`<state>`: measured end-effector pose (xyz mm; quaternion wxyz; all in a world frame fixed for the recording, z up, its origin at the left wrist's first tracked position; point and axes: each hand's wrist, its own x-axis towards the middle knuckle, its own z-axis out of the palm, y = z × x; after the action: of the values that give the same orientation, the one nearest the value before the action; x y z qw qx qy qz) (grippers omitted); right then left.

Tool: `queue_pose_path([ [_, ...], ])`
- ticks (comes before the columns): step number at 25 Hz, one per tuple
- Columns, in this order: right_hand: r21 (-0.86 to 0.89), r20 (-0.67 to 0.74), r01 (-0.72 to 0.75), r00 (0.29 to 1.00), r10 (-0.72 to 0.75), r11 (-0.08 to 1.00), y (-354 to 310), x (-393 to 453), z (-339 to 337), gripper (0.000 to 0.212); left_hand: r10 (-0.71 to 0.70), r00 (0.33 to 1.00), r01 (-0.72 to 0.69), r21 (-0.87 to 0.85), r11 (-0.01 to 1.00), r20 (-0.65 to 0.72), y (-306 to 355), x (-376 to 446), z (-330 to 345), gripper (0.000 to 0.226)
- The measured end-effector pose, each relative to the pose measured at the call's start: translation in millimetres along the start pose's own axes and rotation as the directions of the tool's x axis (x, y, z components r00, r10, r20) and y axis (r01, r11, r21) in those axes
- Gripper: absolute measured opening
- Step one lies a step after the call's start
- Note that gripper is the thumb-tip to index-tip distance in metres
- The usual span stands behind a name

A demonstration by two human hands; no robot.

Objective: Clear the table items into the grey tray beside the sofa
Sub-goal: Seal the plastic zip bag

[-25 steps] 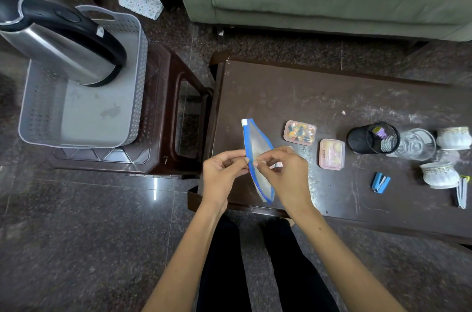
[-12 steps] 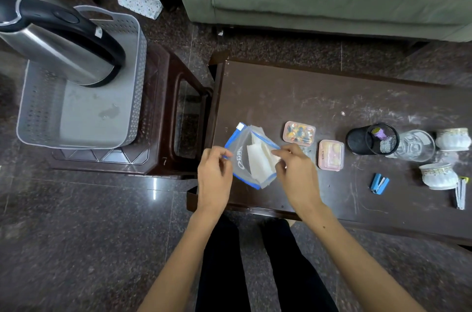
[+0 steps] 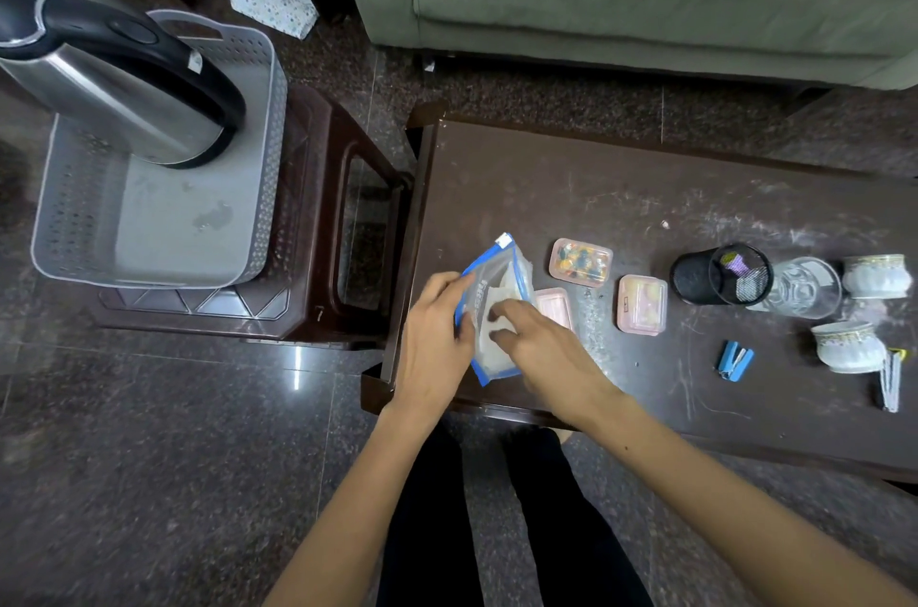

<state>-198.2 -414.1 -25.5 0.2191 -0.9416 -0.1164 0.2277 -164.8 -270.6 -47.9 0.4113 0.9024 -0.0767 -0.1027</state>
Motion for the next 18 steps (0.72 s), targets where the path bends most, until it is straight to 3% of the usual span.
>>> queue_pose_path([
  [3,-0.158,0.143,-0.093,0.983,0.116,0.983,7,26,3,0.048,0.047,0.999,-0.047,-0.008,0.999,0.019,7,2,4,0.047],
  [5,-0.201,0.179,-0.231,0.947,0.268,0.952,7,42,6,0.038,0.043,0.999,-0.043,-0.008,0.999,0.015,11,3,6,0.048],
  [7,-0.192,0.124,-0.329,0.927,0.355,0.925,6,50,7,0.024,0.033,0.999,-0.033,-0.012,0.999,0.006,12,2,7,0.049],
  [10,0.049,0.011,-0.431,0.902,0.431,0.901,18,45,9,0.019,-0.003,1.000,0.003,-0.010,1.000,-0.006,10,0,5,0.047],
  [13,0.297,-0.081,-0.425,0.881,0.466,0.855,24,30,6,0.030,0.001,1.000,-0.001,0.002,1.000,-0.001,8,-3,3,0.044],
  [15,0.344,-0.104,-0.391,0.888,0.449,0.854,21,20,8,0.030,0.032,0.999,-0.031,-0.018,0.999,0.019,11,-5,5,0.046],
  [18,0.339,0.008,-0.436,0.887,0.461,0.834,20,16,12,0.004,0.062,0.997,-0.060,-0.052,0.997,0.035,13,-9,8,0.046],
])
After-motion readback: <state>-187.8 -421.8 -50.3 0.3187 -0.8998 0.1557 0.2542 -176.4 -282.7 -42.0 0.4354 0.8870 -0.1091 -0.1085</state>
